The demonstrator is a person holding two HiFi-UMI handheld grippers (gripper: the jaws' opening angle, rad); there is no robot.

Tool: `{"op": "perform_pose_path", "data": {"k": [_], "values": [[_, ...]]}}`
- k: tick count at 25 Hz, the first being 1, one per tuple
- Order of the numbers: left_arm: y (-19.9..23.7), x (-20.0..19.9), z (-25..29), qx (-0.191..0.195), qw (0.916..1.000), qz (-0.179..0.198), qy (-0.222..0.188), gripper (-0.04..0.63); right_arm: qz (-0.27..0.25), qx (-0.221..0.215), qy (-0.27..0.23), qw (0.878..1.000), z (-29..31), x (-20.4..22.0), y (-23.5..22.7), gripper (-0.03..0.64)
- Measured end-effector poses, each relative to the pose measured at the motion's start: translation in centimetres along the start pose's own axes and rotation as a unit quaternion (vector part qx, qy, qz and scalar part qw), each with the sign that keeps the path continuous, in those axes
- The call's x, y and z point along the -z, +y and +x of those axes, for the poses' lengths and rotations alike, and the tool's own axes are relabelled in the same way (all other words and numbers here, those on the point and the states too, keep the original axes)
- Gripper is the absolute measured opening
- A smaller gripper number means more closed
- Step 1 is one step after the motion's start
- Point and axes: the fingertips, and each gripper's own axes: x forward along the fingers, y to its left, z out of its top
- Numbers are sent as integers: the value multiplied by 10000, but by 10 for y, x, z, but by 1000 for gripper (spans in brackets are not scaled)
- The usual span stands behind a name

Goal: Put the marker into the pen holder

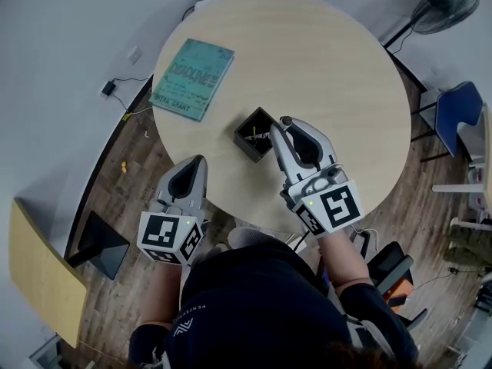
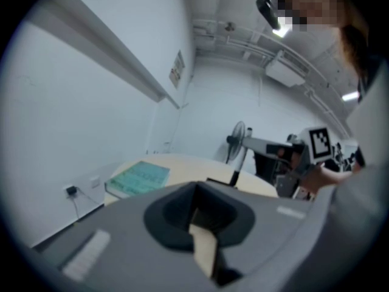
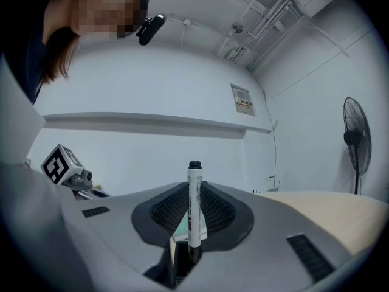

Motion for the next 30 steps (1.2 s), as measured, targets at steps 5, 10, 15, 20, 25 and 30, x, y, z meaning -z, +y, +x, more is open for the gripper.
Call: {"op": "perform_pose_path", "data": {"k": [5,10,15,20,25,30], "values": [[3,1,7,-16,10000,-17,64,8,101,-31,-42,9999,5,1,-4,55],[3,5,11,-16,9999,-33,125,8,145,-25,127,9998,9,20,-6,57],[5,7,13,-27,9999,-45,162,8,239,6,346,9991,11,39,-11,57],[2,10,14,9,9998,-34,199,8,332,25,715,9969,11,67,-12,57],[1,11,12,45,9998,-20,181,8,375,57,1037,9939,7,88,-12,60],[0,11,8,69,9998,13,178,8,418,75,1172,9922,4,94,-11,83]]}}
